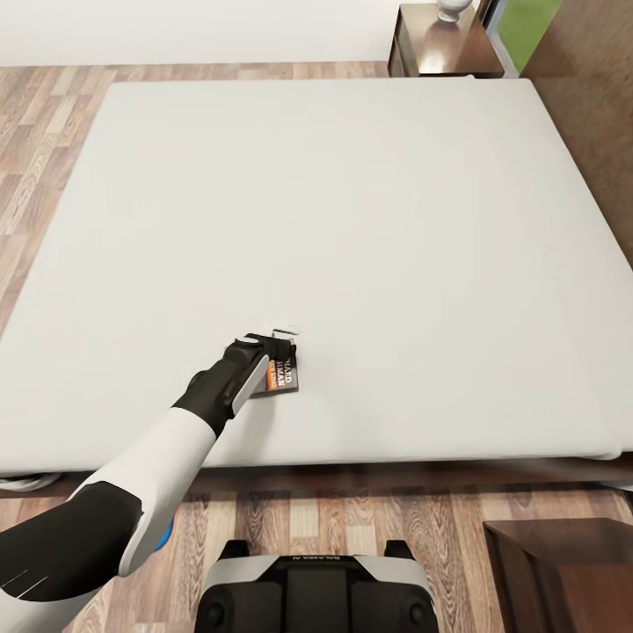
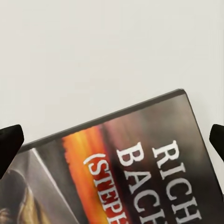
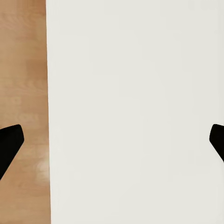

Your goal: In the bedroom, move the book from the bed onto either nightstand, and place the two sandals side by side next to the bed.

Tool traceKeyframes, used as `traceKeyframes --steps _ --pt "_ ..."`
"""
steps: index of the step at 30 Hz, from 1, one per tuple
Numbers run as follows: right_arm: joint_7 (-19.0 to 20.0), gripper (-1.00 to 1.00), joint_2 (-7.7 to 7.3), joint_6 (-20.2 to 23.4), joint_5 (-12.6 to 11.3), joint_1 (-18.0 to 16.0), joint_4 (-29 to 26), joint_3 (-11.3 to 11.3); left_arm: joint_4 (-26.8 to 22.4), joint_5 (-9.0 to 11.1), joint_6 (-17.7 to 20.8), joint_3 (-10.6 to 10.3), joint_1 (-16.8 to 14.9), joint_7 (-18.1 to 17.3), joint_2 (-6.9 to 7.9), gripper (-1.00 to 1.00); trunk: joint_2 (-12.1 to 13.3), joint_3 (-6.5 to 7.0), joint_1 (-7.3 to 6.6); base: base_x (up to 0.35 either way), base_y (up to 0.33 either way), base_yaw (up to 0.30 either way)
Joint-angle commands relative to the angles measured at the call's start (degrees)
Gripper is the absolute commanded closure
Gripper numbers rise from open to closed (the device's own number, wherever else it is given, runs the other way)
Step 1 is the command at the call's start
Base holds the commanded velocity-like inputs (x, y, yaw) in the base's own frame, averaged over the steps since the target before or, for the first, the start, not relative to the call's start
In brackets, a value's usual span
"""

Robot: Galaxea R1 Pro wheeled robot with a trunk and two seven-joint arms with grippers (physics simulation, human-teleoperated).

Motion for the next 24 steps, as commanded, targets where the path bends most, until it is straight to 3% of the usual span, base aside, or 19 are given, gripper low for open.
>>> traceKeyframes --steps 1,18,24 --pt "-0.15 -1.0 0.02 0.26 -0.24 0.02 -0.07 0.44 -0.07 0.61 0.22 -0.24 -0.02 0.49 0.04 -1.0 -0.44 -0.21 0.23 0.0 0.0 0.0" --pt "-0.15 -1.0 0.04 0.29 1.43 0.02 -0.08 0.38 -0.07 0.61 0.22 -0.25 -0.02 0.49 0.03 -1.0 -0.44 -0.21 0.23 0.0 0.0 0.0" --pt "-0.15 -1.0 0.08 0.29 1.6 0.02 -0.08 0.38 -0.07 0.61 0.22 -0.25 -0.02 0.49 0.03 -1.0 -2.85 -1.28 1.55 0.0 0.0 0.0"
